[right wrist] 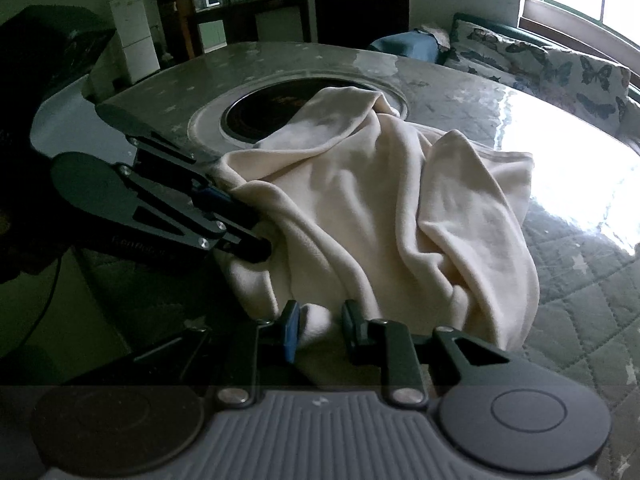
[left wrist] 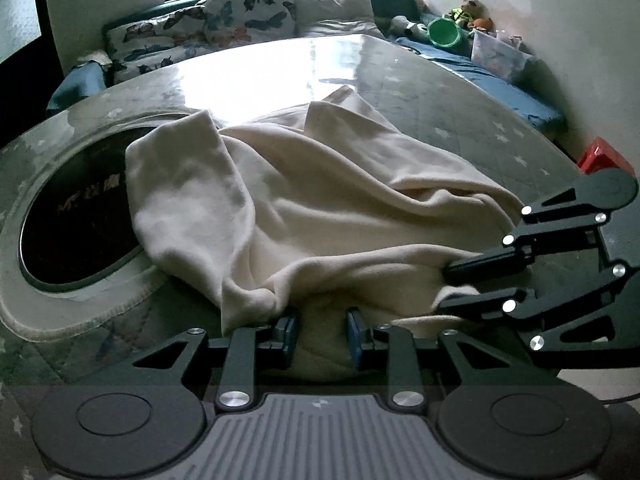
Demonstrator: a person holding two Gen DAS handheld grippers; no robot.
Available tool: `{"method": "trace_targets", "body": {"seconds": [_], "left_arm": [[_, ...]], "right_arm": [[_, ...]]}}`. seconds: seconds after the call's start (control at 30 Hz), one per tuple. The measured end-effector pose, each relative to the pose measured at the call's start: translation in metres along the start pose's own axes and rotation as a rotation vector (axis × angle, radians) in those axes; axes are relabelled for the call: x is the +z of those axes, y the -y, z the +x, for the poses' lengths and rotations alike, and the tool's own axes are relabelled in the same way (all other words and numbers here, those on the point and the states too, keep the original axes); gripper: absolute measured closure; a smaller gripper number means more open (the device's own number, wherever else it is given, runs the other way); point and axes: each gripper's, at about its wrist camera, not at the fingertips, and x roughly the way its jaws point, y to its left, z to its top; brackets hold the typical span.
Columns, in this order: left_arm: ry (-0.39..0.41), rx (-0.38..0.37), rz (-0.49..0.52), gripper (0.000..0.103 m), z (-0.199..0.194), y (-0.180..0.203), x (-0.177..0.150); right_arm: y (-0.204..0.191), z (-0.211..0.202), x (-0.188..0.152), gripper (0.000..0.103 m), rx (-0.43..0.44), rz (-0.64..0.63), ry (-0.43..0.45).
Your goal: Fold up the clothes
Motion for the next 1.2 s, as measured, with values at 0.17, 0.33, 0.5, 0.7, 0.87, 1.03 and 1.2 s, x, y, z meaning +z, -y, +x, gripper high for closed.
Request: {"method": "trace_targets", "body": {"seconds": [0.17,0.33,0.5,0.7,0.87,1.03,1.2], "left_arm": [[-0.001,0.013,0.023,0.082,0.0,0.004,0.001],[0.014,-0.026,-0.002,0.099,-0.015,-0.002,-0.002],[0.068,-0.054,0.04,0.102,-0.053,0.003,-0.013],[0.092,-0.035,0.106,0.101,-0.071,0.013,-0.016],[0.081,-0.018,0.157,0.098,-0.05,0.024,-0.009],[0.053,0.011,0.168,0.092,-0.026,0.023,-0.006],[0.037,0.015,0.179,0.075,-0.013,0.019,-0.006]], "right_arm": [[-0.002,0.001,0.001,0.093,-0.011,-0.002,0.005],[0.0,-0.011,0.0,0.095,-0.005,0.012,0.028],[-0.004,-0.027,-0.003,0.095,0.018,-0.004,0.048],[-0.008,-0.032,-0.007,0.095,0.015,-0.019,0.038],[-0.012,-0.035,-0.009,0.095,0.009,-0.031,0.029],[-0.009,-0.031,-0.009,0.093,0.016,-0.024,0.023],[-0.006,-0.029,-0.006,0.088,0.021,-0.021,0.035]]}}
